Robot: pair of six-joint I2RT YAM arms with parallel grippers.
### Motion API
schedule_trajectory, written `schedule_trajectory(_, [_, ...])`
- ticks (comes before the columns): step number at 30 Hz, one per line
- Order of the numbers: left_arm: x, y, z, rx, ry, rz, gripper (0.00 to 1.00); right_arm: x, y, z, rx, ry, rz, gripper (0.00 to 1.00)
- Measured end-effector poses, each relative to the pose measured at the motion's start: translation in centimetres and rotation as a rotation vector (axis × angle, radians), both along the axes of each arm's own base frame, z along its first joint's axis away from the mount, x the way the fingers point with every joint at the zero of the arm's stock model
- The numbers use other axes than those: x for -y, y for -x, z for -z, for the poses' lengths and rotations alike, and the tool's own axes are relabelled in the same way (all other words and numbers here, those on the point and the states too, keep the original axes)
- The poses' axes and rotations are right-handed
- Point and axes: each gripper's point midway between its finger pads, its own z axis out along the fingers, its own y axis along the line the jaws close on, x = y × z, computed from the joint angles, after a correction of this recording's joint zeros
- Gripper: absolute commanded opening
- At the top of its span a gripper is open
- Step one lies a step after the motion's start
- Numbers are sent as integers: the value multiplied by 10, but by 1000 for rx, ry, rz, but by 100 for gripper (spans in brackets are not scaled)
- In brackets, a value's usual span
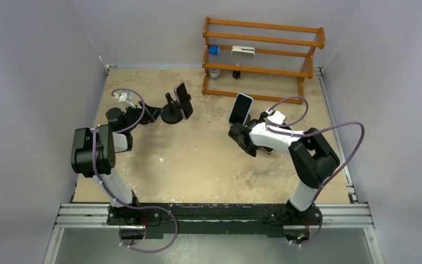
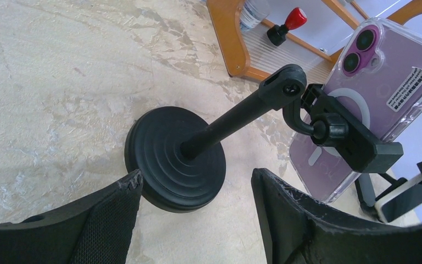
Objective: Place the phone on the phone stand
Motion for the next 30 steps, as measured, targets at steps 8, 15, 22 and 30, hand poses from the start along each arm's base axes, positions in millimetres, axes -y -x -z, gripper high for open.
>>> schedule_trajectory(8, [1,0,1,-1,1,4,72,5,-3,7,-10,30,14,84])
schedule_trajectory(15, [1,0,2,-1,1,4,72,5,-3,7,-4,28,14,99])
schedule_trajectory(22, [1,0,2,-2,1,4,72,-8,-10,7,-8,34,-10,99])
schedule_trajectory(30, [1,0,2,-2,1,5,72,-41,-15,-10,36,-5,-85,99])
